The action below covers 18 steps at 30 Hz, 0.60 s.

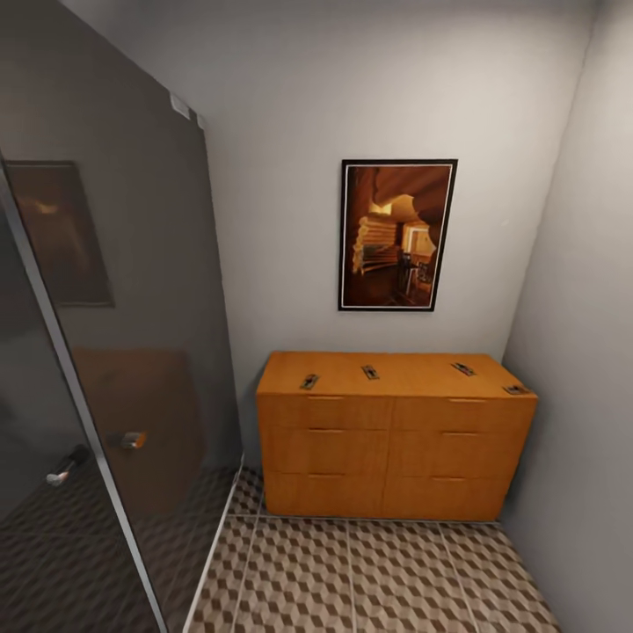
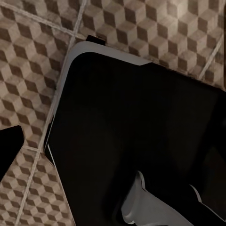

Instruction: Take the four mousetraps from the cabinet in the bathroom and place them on the bathroom floor. Make sure all four end up on the same floor surface, and ensure that at least two of them are either under or directly next to the same bathroom sink.

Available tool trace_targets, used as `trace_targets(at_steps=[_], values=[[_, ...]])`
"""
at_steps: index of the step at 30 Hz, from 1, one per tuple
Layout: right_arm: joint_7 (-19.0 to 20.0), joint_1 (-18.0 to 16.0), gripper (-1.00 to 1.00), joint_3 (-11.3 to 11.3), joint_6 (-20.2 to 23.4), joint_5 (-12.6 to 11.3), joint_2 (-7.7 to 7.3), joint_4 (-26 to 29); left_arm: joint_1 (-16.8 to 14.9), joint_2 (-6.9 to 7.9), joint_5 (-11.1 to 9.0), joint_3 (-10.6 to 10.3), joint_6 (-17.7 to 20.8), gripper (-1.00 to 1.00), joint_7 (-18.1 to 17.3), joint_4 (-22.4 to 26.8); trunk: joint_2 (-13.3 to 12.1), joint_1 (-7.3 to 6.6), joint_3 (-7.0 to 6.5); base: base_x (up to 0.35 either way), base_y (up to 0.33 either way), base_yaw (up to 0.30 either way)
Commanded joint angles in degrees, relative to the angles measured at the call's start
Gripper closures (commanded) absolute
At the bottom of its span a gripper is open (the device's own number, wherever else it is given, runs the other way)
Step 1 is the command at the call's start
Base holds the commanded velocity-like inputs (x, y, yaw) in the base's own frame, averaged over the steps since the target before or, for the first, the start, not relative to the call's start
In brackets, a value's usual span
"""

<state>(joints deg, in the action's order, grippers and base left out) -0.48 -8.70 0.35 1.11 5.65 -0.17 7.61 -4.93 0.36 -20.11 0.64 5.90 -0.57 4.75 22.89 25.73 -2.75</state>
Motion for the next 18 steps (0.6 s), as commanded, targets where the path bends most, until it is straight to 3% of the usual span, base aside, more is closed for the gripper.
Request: trace_targets(at_steps=[1,7,18], values=[[0.0,0.0,-1.00,0.0,0.1,0.6,-0.01,0.0,0.0,0.01,-0.3,0.0,0.3,-1.00,-0.1,0.1,0.0,0.05,0.01,0.328,-0.026,0.024],[0.0,0.0,-1.00,0.0,0.1,0.6,-0.01,0.0,0.0,0.00,-0.3,-0.1,0.3,-1.00,0.0,0.1,0.0,0.05,-0.24,0.316,-0.115,0.012],[0.0,0.0,-1.00,-0.1,0.1,0.6,-0.01,0.0,0.0,-0.22,-0.1,-0.3,0.3,-1.00,0.0,0.0,0.0,0.05,-1.17,0.289,-0.213,0.001]])
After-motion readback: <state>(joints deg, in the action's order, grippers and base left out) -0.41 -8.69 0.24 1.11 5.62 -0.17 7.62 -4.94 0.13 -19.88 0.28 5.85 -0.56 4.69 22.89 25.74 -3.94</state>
